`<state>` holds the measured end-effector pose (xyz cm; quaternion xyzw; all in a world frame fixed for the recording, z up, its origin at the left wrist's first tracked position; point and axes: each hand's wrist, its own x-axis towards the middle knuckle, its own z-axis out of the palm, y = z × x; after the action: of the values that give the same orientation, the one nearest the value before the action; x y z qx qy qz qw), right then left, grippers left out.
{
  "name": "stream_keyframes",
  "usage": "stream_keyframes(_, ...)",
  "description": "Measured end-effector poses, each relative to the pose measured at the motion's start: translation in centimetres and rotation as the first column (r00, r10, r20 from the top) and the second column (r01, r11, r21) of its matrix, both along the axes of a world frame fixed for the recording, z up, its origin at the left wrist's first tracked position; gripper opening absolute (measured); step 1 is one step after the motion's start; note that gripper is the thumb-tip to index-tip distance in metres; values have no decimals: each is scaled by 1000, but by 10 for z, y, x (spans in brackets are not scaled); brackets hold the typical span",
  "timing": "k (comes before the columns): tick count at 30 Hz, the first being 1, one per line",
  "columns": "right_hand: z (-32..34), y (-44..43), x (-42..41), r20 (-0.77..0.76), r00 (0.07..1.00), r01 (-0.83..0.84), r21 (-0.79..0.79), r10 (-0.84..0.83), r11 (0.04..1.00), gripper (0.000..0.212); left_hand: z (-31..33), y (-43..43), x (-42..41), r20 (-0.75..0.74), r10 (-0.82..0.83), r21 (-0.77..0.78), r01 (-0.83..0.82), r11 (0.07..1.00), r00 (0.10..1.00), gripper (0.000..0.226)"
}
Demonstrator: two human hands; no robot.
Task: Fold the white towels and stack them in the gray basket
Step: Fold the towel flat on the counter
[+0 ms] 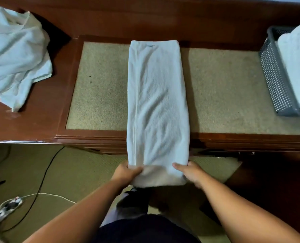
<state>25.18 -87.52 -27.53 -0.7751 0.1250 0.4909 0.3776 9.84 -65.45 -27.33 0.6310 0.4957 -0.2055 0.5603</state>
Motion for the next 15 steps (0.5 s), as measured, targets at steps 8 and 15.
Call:
stream_keyframes(8, 42, -29, -49, 201, 974, 92, 75, -105, 993, 57, 29, -40, -52, 211, 301, -221, -254, 942, 930, 31)
stream_keyframes(15, 68, -74, -83, 151, 989, -11, 86, -3, 996, 46, 45, -81, -96, 257, 306, -212, -255, 943, 917, 32)
